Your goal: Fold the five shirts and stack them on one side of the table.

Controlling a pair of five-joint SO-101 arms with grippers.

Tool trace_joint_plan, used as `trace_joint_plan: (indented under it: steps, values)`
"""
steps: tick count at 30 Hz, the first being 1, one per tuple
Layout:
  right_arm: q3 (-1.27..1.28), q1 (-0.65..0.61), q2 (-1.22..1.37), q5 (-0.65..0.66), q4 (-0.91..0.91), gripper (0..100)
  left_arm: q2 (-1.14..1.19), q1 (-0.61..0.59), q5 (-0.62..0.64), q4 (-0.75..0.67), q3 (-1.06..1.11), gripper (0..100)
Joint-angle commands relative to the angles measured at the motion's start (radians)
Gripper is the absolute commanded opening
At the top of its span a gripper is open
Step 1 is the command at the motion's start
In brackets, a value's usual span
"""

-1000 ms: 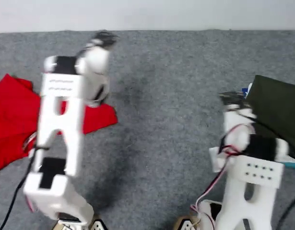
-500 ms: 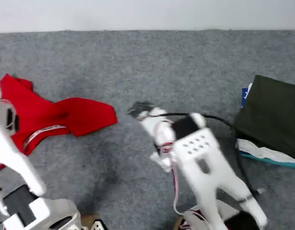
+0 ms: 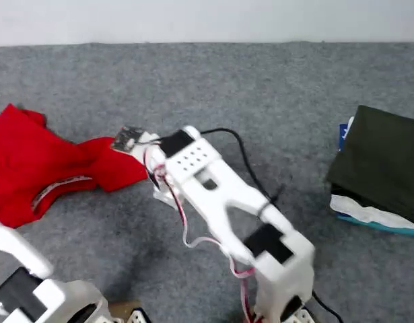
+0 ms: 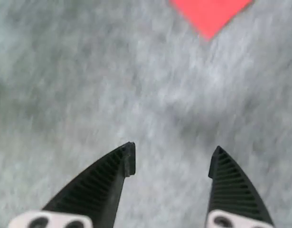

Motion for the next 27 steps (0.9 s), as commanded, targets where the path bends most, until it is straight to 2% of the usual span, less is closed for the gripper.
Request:
trace_joint_plan:
  steps: [1,12,25,27]
  values:
    - [-0.236,-0.015,0.130,-0.003,0.018,25.8,-0.055,-0.006,-0.005,0.023,-0.005,11]
    - [-0.690,-0.035,0.455,0.044,0.050,25.8,-0.055,-0.006,-0.003,0.023,-0.005,11]
    - [-0.934,-0.070,0.719,0.048,-0.013,25.5,-0.055,-0.006,0.000,0.023,-0.004,11]
    - [-0.970,-0.070,0.754,0.089,-0.005,22.1,-0.055,-0.006,0.000,0.023,-0.004,11]
